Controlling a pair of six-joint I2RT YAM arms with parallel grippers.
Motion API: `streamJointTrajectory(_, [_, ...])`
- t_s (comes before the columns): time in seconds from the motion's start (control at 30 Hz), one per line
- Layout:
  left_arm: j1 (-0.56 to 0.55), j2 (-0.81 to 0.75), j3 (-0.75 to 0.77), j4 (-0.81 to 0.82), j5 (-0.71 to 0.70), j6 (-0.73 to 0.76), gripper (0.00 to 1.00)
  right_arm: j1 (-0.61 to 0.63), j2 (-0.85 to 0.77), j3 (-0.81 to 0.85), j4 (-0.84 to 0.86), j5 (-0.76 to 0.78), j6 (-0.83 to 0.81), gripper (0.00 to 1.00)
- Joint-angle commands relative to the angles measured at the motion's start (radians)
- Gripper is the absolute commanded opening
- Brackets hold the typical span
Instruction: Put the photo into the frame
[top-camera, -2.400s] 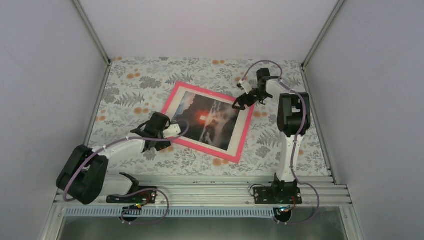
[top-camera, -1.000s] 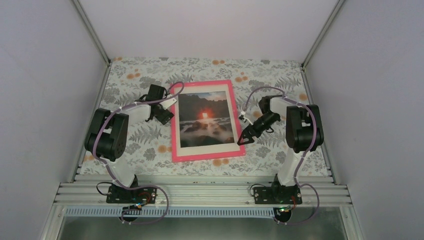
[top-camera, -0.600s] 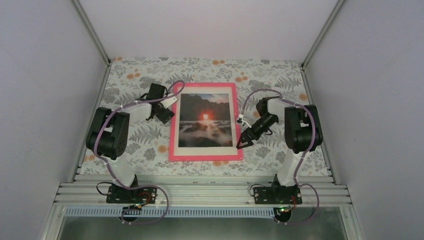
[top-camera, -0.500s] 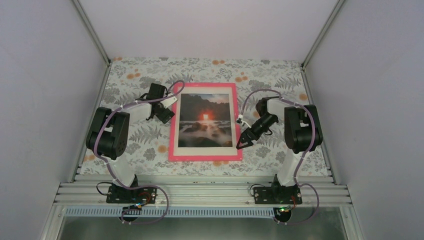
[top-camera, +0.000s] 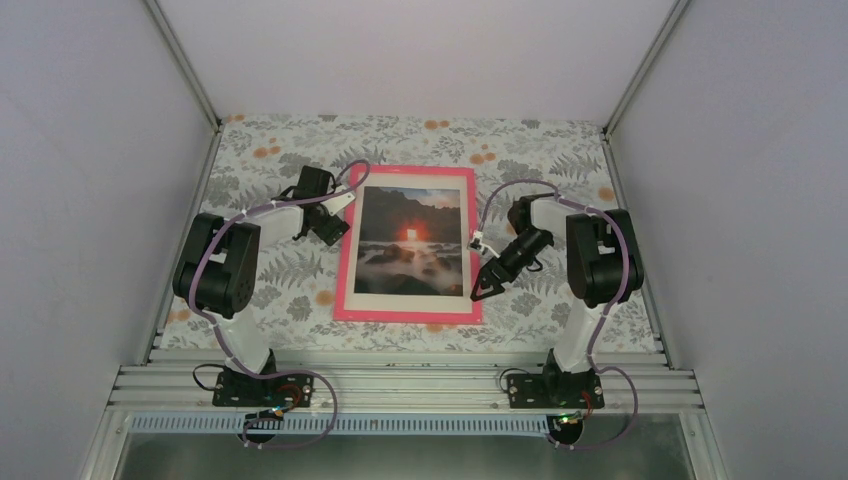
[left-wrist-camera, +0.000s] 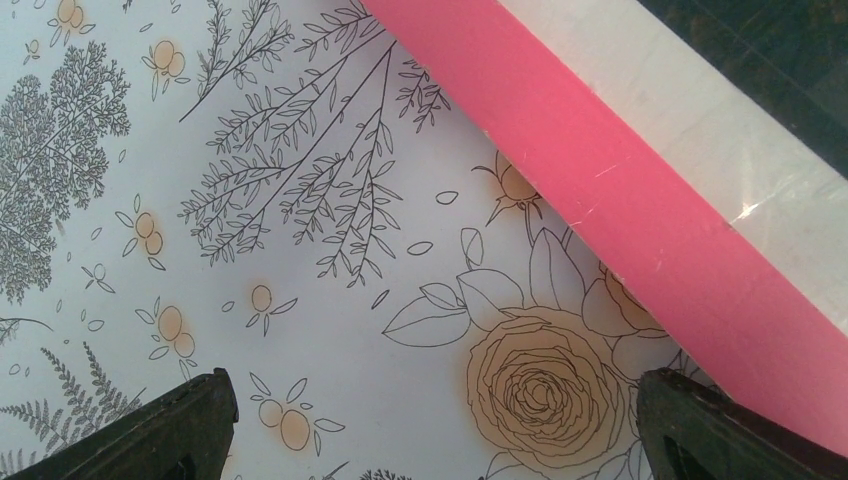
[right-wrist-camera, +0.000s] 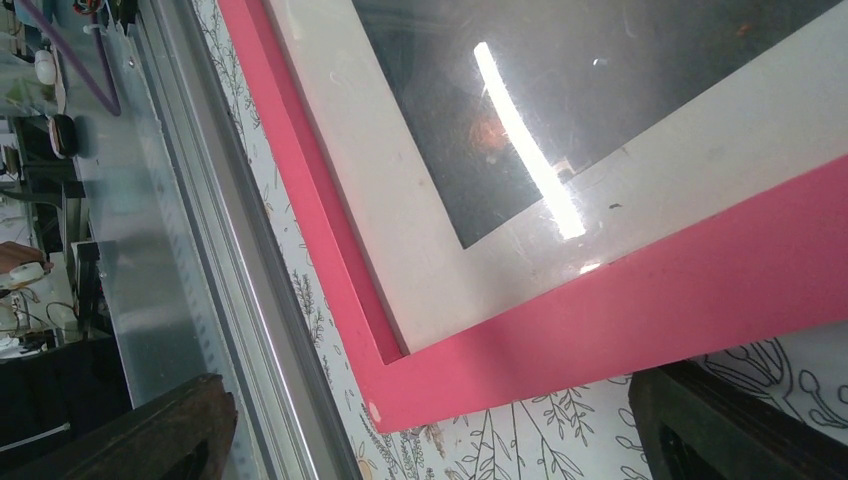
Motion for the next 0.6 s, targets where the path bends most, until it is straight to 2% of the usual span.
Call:
streamJointTrajectory(0.0, [-0.020,0.011,0.000,-0.012,0.080,-0.014,1.00,0.027,0.028,-0.030,0.093,0.063,0.010,0.99])
streamJointTrajectory(0.17, [-0.002,-0.034,-0.002,-0.051,0.080,-0.024,1.00,-0.014,0.012,0.022,0.092,0.078,0.036,1.00])
streamJointTrajectory(0.37, [0.053,-0.124,0.029,-0.126,0.089,0.017,1.00,-0.106,-0.004,0.164,0.048,0.082,0.054,1.00])
streamJointTrajectory(0.57, [0.138,-0.211,0.161,-0.262,0.177,0.037,1.00,-0.202,-0.016,0.365,-0.019,0.074,0.060,1.00])
